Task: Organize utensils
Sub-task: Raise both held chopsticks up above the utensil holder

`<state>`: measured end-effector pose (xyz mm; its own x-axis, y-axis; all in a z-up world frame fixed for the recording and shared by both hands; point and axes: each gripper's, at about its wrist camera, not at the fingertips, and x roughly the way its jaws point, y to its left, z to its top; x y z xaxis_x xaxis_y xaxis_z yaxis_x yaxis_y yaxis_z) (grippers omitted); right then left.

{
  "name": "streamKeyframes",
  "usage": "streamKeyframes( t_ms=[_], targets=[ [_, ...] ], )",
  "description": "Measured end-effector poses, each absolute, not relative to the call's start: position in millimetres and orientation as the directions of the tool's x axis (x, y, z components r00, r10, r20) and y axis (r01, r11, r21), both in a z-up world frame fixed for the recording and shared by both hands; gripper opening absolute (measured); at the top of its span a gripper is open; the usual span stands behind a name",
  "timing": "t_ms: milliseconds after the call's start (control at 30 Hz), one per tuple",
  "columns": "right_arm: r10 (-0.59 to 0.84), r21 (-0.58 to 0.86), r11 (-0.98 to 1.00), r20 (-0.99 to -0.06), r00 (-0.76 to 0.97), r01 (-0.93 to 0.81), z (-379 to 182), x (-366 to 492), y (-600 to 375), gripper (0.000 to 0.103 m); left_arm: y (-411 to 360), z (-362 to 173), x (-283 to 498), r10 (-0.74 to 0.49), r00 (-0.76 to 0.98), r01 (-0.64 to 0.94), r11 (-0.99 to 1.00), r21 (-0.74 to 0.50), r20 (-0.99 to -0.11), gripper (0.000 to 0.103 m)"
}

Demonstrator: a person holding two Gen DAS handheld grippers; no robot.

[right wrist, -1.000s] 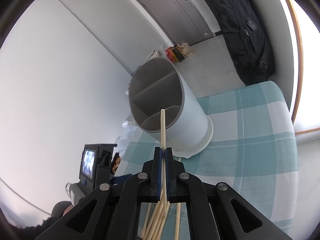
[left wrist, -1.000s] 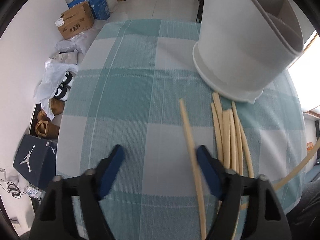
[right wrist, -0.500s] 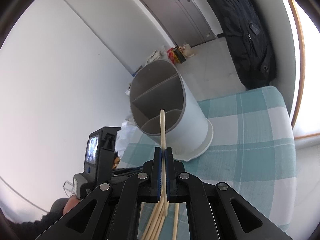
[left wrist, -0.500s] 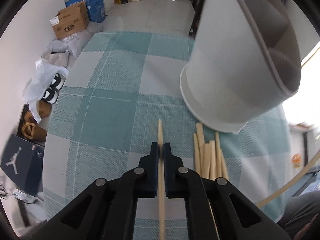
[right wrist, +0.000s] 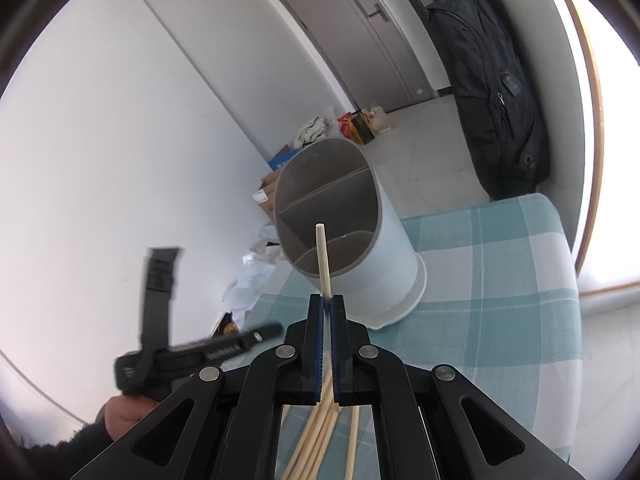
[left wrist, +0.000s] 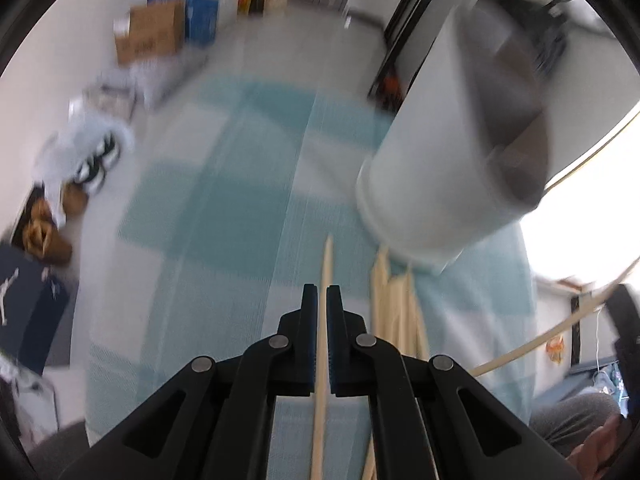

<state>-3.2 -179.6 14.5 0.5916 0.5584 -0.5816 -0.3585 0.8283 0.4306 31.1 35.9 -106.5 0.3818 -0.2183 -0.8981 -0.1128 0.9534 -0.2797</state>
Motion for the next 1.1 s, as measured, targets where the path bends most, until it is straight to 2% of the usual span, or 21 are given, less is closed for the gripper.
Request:
streamKeyframes(
  t_ms=[100,133,167,233,500,533,567,600,667,733,867,1100],
  targets=[
    [0.561,0.436,0.826,-0.577,0.594,-0.357,15.3,-6.1,-181.6,0.002,27.2,-116.5,34.2,-0.198,0.34,-0.087,0.967,-0.241,-0.919,0.003],
    [0.561,0.437,0.826,-0.575,0.595,-0.356,15.6,-6.7,-182.9,0.002,24.2,-117.6,35.8,-0.194,0.336,-0.075,0.97,-0.232,-0.922,0.016],
    [0.56,0.437,0.827,-0.574,0.597,-0.354,15.9,-7.0,-183.6,0.002,22.4,-118.3,38.3,-0.184,0.334,-0.065,0.974,-0.217,-0.925,0.035],
    [0.557,0.436,0.829,-0.574,0.6,-0.352,16.0,-6.7,-185.8,0.002,18.2,-119.4,39.9,-0.15,0.34,-0.071,0.98,-0.184,-0.928,0.053],
    [0.562,0.448,0.824,-0.568,0.602,-0.346,17.7,-4.5,-192.5,0.002,9.0,-126.4,47.4,0.005,0.325,-0.017,1.0,-0.001,-0.946,0.051],
    [0.563,0.448,0.824,-0.568,0.601,-0.348,17.7,-5.7,-192.2,0.002,8.2,-125.6,45.4,0.005,0.327,-0.011,1.0,0.001,-0.945,0.045],
    [0.563,0.446,0.824,-0.569,0.6,-0.35,17.8,-5.6,-191.9,0.002,6.9,-124.8,45.6,-0.014,0.32,0.0,1.0,-0.015,-0.947,0.035],
    [0.564,0.446,0.823,-0.57,0.598,-0.351,17.7,-5.9,-191.7,0.002,6.5,-123.7,45.7,-0.023,0.315,0.004,1.0,-0.023,-0.949,0.029],
    [0.563,0.445,0.824,-0.573,0.595,-0.352,16.7,-5.1,-191.6,0.002,5.4,-122.3,48.8,-0.03,0.316,0.015,1.0,-0.027,-0.948,0.01],
    [0.563,0.444,0.824,-0.575,0.593,-0.352,16.3,-4.8,-191.2,0.002,8.9,-121.3,51.0,-0.056,0.313,-0.006,0.998,-0.061,-0.948,0.003],
    [0.561,0.439,0.826,-0.574,0.597,-0.353,17.4,-5.2,-190.3,0.002,23.7,-116.4,53.4,-0.159,0.343,-0.073,0.978,-0.195,-0.926,0.002],
    [0.562,0.428,0.826,-0.567,0.602,-0.367,17.7,-8.4,-185.7,0.002,33.7,-69.5,30.9,-0.196,0.532,-0.07,0.959,-0.274,-0.823,0.002]
  ],
)
